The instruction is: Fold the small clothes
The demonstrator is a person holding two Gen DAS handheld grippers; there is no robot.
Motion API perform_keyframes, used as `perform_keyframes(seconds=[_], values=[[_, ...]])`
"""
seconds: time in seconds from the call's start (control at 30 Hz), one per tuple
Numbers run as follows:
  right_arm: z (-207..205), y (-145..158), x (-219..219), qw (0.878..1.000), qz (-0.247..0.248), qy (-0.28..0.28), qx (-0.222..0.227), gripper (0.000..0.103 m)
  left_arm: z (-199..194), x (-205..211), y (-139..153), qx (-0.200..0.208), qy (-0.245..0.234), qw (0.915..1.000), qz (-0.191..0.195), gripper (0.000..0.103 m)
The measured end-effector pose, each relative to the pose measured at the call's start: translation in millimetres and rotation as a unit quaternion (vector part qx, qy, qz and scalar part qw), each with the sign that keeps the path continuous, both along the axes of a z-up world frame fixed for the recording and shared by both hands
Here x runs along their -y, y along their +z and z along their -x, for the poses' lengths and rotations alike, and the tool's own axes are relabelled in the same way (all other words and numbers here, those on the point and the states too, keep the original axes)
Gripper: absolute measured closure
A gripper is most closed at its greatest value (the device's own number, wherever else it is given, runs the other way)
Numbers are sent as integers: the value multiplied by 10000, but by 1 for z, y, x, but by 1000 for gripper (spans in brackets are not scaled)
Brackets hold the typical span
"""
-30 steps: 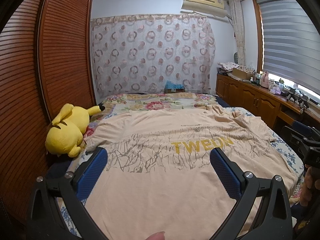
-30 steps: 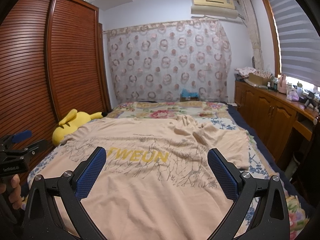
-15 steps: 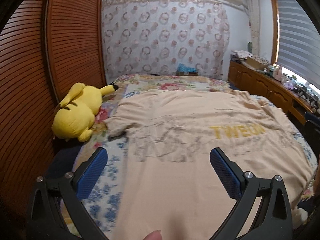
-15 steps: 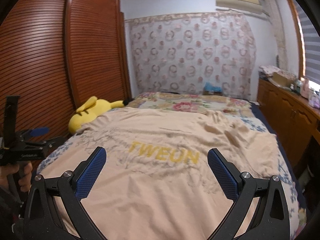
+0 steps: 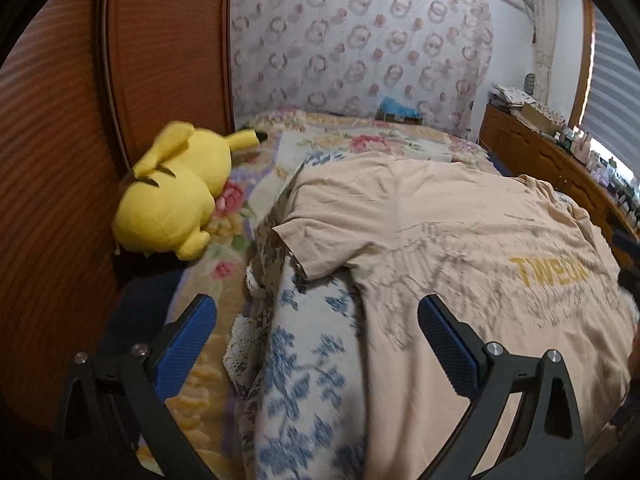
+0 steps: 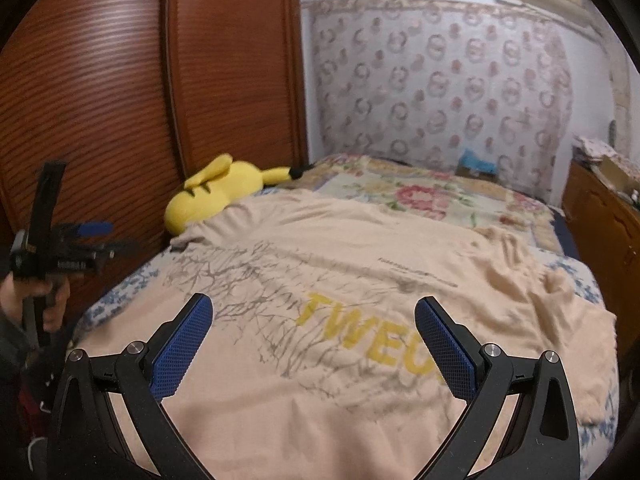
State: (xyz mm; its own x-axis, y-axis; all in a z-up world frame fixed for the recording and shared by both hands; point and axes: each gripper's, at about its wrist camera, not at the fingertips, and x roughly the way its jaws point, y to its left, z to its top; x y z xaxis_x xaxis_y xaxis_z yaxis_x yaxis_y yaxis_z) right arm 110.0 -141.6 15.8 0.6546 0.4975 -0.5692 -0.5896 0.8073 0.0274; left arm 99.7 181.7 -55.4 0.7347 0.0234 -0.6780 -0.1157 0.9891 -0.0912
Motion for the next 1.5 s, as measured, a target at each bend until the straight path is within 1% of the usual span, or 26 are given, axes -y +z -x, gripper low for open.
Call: perform_keyframes(seconds=[0.1, 0.2, 0.27, 0.33, 0.4, 0.43, 0.53, 0.6, 0.7, 0.73, 0.77, 0.83, 0.87, 0.9, 0.93, 1.0, 1.07, 1.17, 1.23, 1.3, 1.37, 1.43, 1.5], values=[[-17, -12, -14, 9997, 145, 145, -164, 0, -25, -14, -7, -199, -15, 9997, 153, 7], [-35, -20, -25, 9988, 240, 281, -307, 0, -48, -26, -13, -326, -11, 9988, 374, 14], [-46, -23, -31, 9984, 255, 337, -368, 0, -63, -32, -19, -414, -13, 9979, 504, 16], [-56, -25, -38, 9979, 254, 390, -443, 0, -75, -37, -26, -525, -23, 9967, 620, 31], [-65, -27, -43, 9973, 258, 445, -521, 0, -85, -44, -32, -659, -17, 9950, 753, 35], [-69, -29, -45, 9970, 258, 474, -546, 0, -90, -46, -35, -721, -10, 9941, 809, 42], [-80, -32, -53, 9960, 275, 569, -630, 0, -103, -55, -43, -894, 37, 9899, 1099, 48], [-83, -33, -55, 9955, 285, 616, -661, 0, -109, -59, -49, -995, 22, 9861, 1329, 48], [-89, -38, -59, 9948, 307, 658, -715, 0, -115, -61, -52, -1038, 4, 9835, 1481, 48], [-90, -39, -59, 9945, 299, 670, -748, 0, -115, -61, -51, -1029, -19, 9833, 1504, 55], [-92, -41, -59, 9942, 290, 683, -779, 0, -116, -60, -49, -1005, -46, 9833, 1515, 59], [-94, -44, -59, 9938, 285, 700, -816, 0, -116, -56, -43, -957, -108, 9848, 1443, 83], [-94, -45, -60, 9937, 279, 703, -829, 0, -115, -52, -39, -920, -91, 9882, 1223, 88], [-94, -45, -58, 9935, 264, 707, -850, 0, -115, -49, -35, -894, -76, 9904, 1054, 96], [-95, -46, -58, 9934, 252, 705, -864, 0, -115, -47, -32, -863, -117, 9919, 922, 99], [-95, -47, -57, 9934, 225, 699, -882, 0, -115, -40, -24, -801, -196, 9940, 716, 102], [-96, -48, -57, 9934, 214, 692, -891, 0, -112, -34, -14, -684, -229, 9959, 554, 102], [-96, -48, -55, 9936, 209, 680, -879, 0, -112, -18, 9, -415, -483, 9969, 459, 103], [-96, -47, -54, 9939, 206, 662, -862, 0, -116, -1, 24, -291, -718, 9961, 428, 103], [-97, -46, -51, 9942, 207, 636, -842, 0, -122, 25, 38, -220, -1085, 9929, 446, 102], [-99, -43, -48, 9948, 197, 587, -812, 0, -126, 54, 49, -213, -1452, 9885, 372, 102], [-100, -41, -44, 9953, 179, 526, -793, 0, -125, 72, 59, -148, -1677, 9853, 297, 92], [-102, -40, -40, 9956, 164, 452, -798, 0, -121, 78, 67, -94, -1770, 9839, 220, 85]])
